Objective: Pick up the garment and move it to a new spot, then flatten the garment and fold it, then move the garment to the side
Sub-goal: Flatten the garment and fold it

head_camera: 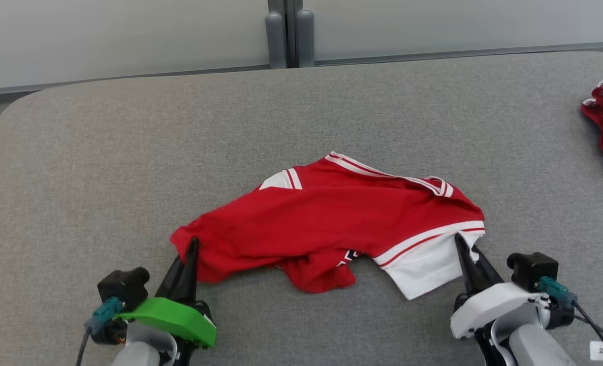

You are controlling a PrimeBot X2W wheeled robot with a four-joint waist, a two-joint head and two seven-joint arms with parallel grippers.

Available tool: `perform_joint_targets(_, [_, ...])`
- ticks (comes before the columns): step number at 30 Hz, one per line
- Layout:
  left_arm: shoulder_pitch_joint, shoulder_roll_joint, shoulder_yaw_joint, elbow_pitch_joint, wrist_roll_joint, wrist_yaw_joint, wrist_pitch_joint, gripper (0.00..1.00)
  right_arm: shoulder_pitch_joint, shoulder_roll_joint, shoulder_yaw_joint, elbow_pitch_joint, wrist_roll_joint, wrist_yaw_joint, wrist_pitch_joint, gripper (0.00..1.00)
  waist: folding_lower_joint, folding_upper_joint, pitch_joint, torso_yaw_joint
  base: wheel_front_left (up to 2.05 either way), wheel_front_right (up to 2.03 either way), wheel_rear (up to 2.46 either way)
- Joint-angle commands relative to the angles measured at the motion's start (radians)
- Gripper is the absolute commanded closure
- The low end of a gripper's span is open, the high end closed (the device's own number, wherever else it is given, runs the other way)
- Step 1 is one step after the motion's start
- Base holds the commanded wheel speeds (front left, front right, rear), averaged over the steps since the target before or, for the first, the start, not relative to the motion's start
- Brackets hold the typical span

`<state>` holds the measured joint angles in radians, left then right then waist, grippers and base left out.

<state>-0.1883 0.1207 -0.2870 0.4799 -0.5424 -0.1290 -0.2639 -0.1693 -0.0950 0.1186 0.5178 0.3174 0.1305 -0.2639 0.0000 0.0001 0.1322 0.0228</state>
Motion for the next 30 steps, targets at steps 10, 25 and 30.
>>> perform_joint_targets(10, [-0.342,0.137,-0.101,-0.109,-0.093,-0.003,0.054,1.00,-0.338,-0.098,0.059,-0.110,0.115,0.000,0.019,1.00,0.0000,-0.0001,0.097,-0.040,0.00,0.00,0.00])
perform_joint_targets(25, [-1.262,0.184,-0.229,0.119,-0.280,-0.003,0.154,1.00,-1.305,-0.149,0.037,0.250,0.231,0.000,0.084,1.00,0.0000,-0.0001,0.331,-0.092,0.00,0.00,0.00])
perform_joint_targets(30, [-1.440,0.172,-0.265,0.219,-0.303,-0.003,0.114,1.00,-1.480,-0.150,0.071,0.356,0.215,0.000,0.066,1.00,0.0000,-0.0001,0.350,-0.107,0.00,0.00,0.00])
